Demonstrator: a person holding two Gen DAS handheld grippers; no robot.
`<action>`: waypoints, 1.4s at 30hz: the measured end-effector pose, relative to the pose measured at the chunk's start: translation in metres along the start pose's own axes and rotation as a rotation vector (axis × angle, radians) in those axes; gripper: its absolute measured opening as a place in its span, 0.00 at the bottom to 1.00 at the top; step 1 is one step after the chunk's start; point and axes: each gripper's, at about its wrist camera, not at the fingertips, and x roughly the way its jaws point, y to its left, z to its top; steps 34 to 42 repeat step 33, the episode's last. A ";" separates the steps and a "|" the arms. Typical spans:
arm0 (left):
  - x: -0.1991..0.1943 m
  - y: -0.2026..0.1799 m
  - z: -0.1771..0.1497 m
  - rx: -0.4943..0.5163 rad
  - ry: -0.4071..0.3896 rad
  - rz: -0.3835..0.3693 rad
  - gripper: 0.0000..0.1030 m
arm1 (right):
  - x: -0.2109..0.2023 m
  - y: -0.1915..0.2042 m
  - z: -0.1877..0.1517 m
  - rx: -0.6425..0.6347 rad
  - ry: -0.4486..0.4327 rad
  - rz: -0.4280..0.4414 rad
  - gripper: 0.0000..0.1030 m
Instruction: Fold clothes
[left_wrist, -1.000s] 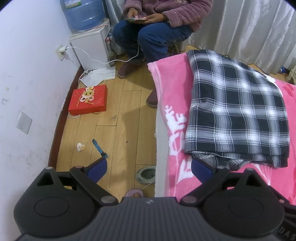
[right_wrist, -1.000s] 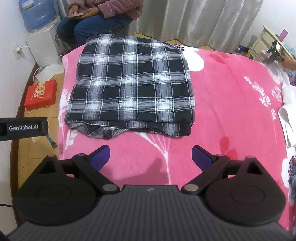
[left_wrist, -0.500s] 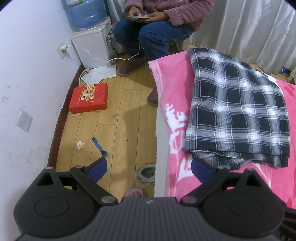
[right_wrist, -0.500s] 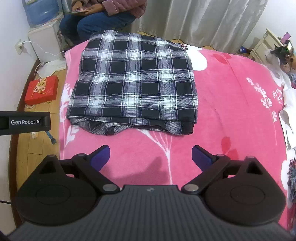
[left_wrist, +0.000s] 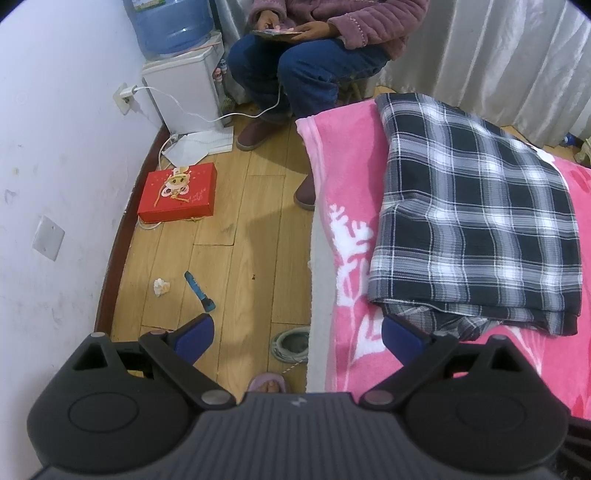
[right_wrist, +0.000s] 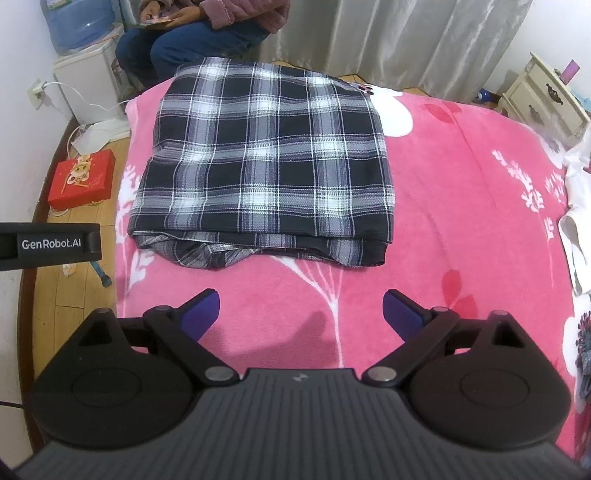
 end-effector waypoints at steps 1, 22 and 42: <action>0.000 0.000 0.000 -0.002 0.001 0.001 0.95 | 0.000 0.000 0.000 0.000 0.001 0.001 0.93; 0.006 -0.003 0.002 0.002 0.012 0.008 0.95 | 0.005 0.000 0.003 0.006 0.006 0.005 0.93; 0.007 -0.004 0.003 0.006 0.015 0.006 0.95 | 0.005 0.001 0.003 0.004 0.005 0.003 0.93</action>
